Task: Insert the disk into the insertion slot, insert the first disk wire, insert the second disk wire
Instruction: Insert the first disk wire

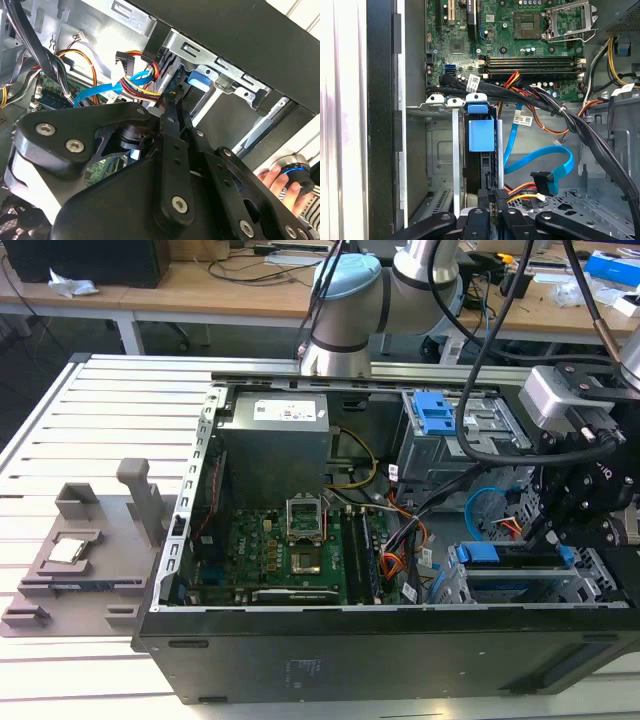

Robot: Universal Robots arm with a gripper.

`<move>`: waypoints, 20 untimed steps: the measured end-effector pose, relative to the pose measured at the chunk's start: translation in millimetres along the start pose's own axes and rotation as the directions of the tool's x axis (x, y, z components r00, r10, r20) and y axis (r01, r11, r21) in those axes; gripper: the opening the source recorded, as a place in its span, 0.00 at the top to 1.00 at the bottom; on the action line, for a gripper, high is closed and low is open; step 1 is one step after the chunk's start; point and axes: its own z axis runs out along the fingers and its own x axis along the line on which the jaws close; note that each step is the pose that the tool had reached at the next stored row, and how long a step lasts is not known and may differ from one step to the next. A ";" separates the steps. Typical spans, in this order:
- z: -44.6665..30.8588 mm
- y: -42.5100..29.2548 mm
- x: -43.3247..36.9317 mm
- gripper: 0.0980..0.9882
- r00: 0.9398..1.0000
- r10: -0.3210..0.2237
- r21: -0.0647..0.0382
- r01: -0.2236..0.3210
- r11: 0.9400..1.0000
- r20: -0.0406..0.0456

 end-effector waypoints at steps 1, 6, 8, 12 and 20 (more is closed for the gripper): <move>0.4 0.0 -0.1 0.93 1.000 0.000 0.000 0.000 1.000 0.001; -10.8 0.5 -0.3 0.78 1.000 0.001 0.000 0.000 1.000 -0.009; -28.3 1.4 -3.0 0.78 1.000 0.001 0.001 -0.001 1.000 -0.016; -50.7 2.4 -7.2 0.94 1.000 0.001 0.001 -0.001 1.000 -0.028; -60.2 2.9 -9.1 0.99 0.999 0.001 0.001 -0.001 1.000 -0.034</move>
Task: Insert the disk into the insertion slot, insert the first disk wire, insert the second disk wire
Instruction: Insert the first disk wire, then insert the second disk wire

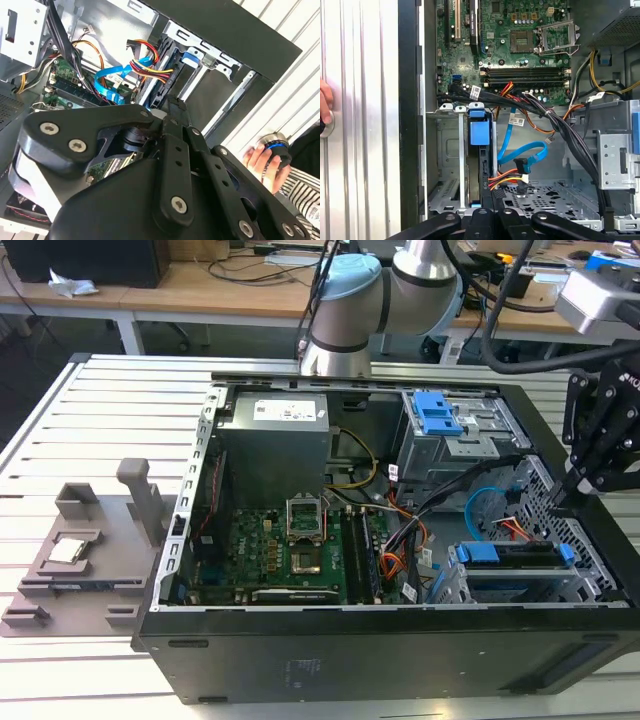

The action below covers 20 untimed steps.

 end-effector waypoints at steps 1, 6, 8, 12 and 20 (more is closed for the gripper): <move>0.0 0.0 0.0 0.99 1.000 0.000 0.000 0.000 1.000 0.000; -0.1 0.0 0.0 0.99 1.000 0.000 0.000 0.000 1.000 0.000; -0.1 0.0 0.0 0.99 1.000 0.000 0.000 0.000 1.000 0.000; -0.2 0.0 0.0 0.92 1.000 0.000 0.000 0.000 1.000 0.000; -0.2 0.0 0.0 0.77 0.992 -0.127 0.005 0.127 0.992 -0.005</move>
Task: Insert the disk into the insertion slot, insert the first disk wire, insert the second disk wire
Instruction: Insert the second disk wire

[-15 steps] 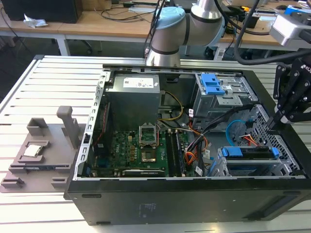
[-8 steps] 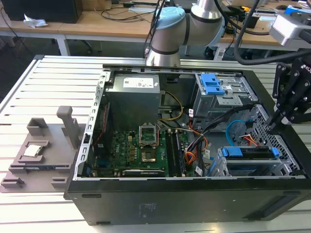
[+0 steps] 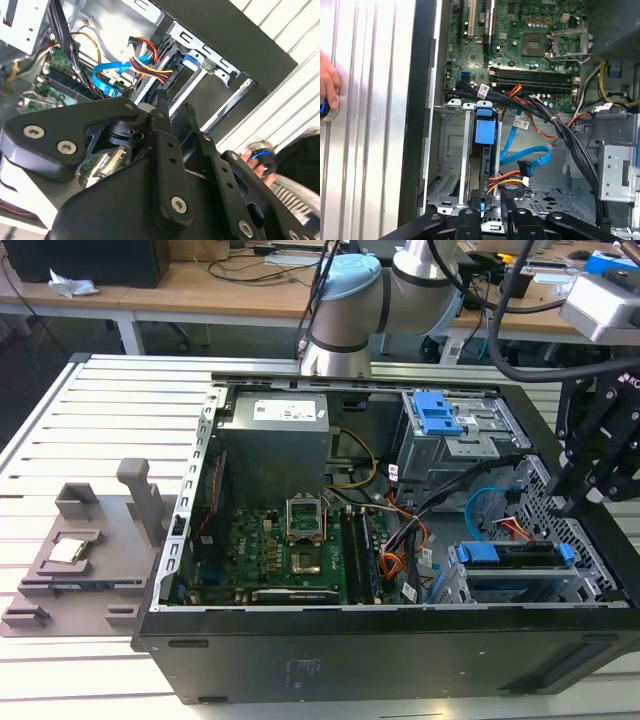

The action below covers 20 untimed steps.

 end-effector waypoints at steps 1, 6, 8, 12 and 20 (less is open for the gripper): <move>0.0 0.0 0.0 0.77 1.000 -0.020 0.001 0.020 1.000 -0.001; 0.0 0.0 0.0 0.77 0.994 -0.108 0.005 0.108 0.994 -0.005; 0.1 0.1 -0.6 0.77 0.994 -0.108 0.005 0.108 0.994 -0.004; 0.3 4.8 -10.4 0.77 0.994 -0.108 0.005 0.108 0.994 -0.004; 14.8 18.8 -38.2 0.77 0.994 -0.105 0.004 0.105 0.994 -0.005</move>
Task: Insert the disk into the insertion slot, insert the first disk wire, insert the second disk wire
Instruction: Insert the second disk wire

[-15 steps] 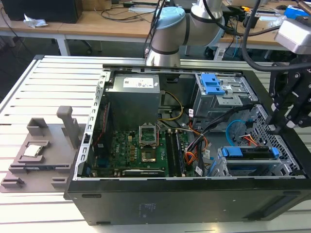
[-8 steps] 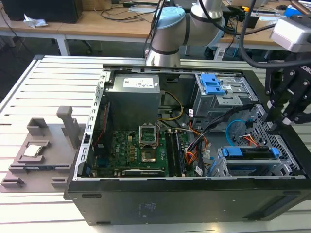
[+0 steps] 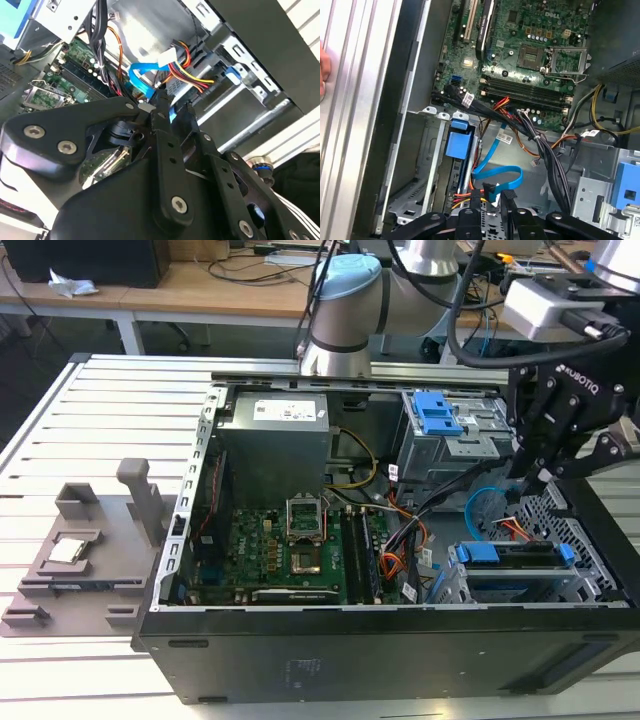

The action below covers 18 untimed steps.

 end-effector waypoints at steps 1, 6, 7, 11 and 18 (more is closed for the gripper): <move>1.7 0.1 -0.5 0.77 1.000 0.000 0.000 0.000 1.000 0.000; 12.1 0.7 -1.3 0.77 1.000 0.000 -0.001 0.000 1.000 -0.006; 12.3 0.7 -1.2 0.77 1.000 0.000 -0.002 0.000 1.000 -0.009; 12.4 0.8 -1.0 0.77 1.000 0.000 -0.002 0.000 1.000 -0.009; 12.4 0.9 -0.6 0.93 1.000 0.000 -0.002 0.000 1.000 -0.010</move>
